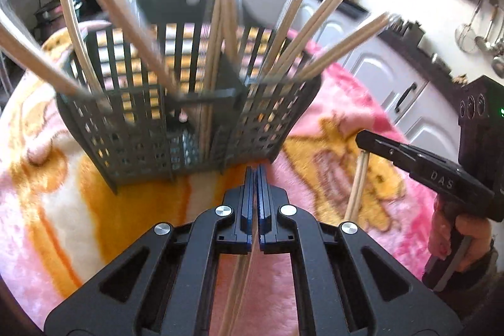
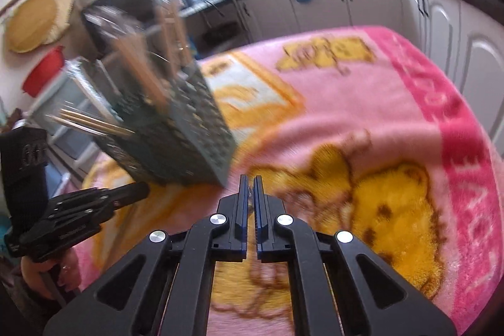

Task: Organize utensils
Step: 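Lift the left tool's chopsticks over the caddy and lower them in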

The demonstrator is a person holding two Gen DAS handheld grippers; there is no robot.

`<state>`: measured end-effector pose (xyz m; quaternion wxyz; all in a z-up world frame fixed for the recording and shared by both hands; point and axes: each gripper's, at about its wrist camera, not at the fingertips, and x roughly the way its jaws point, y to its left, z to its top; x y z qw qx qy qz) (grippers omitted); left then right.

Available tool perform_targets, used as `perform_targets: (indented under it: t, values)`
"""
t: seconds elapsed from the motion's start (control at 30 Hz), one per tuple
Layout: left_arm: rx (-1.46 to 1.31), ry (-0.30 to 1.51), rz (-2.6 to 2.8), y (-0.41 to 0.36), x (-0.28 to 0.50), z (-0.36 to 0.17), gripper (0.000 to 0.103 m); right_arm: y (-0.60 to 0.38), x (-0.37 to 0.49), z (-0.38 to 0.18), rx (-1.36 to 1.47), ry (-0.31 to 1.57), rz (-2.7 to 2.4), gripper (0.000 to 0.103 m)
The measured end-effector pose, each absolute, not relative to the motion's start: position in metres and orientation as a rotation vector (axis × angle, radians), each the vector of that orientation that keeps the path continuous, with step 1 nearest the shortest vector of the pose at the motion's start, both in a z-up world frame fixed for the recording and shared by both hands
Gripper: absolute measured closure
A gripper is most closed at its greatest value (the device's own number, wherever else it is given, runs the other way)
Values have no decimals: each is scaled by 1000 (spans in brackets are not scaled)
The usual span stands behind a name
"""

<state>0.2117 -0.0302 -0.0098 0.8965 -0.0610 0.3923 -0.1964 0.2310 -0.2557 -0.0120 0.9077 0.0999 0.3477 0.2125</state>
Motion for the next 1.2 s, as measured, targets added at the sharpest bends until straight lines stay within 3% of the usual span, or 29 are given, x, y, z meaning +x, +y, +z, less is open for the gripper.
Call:
perform_targets:
  t: [0.47,1.2]
  values:
    - [-220,581,-431,-1,186,76,103,-229,186,80,112,469,578,100]
    - [-270,305,-473,-18,193,183,103,-214,177,149,76,267,613,100]
